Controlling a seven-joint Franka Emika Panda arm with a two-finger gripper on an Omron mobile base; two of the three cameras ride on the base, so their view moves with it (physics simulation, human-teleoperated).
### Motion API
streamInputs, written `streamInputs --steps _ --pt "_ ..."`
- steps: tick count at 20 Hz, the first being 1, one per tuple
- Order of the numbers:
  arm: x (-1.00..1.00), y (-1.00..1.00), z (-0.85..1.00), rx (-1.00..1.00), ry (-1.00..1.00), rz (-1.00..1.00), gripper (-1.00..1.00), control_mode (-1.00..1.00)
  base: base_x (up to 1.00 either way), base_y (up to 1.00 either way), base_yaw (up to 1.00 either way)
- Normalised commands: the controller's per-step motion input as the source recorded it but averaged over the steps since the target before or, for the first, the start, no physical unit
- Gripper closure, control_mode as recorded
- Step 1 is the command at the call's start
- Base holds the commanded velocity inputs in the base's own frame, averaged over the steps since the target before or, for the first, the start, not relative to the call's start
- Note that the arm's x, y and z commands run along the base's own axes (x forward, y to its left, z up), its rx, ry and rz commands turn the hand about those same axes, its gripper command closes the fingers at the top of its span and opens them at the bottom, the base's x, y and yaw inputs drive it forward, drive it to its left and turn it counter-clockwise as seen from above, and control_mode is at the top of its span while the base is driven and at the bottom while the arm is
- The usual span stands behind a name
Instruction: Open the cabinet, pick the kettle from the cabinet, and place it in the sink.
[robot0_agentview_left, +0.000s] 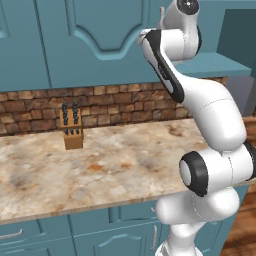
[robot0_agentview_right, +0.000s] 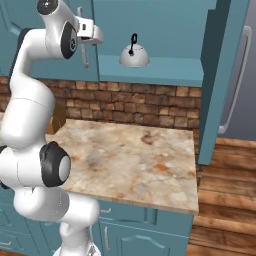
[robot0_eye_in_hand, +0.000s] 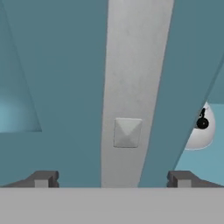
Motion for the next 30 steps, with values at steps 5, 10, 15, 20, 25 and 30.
streamInputs --steps 5,10,15,20,25,30 --pt "0.28 0.17 -0.08 0.00 -0.05 0.00 1.00 -1.00 0.00 0.00 0.00" --pt "0.17 0.30 -0.05 0.00 -0.11 0.00 1.00 -1.00 0.00 0.00 0.00" --pt "0.15 0.35 -0.03 -0.01 -0.08 -0.01 1.00 -1.00 0.00 0.00 0.00" --pt "0.12 0.42 -0.03 0.00 -0.03 0.00 1.00 -1.00 0.00 0.00 0.00" --pt "-0.01 0.41 -0.01 0.00 0.00 0.00 1.00 -1.00 0.00 0.00 0.00" --pt "-0.19 0.40 0.00 0.00 0.00 0.03 1.00 -1.00 0.00 0.00 0.00"
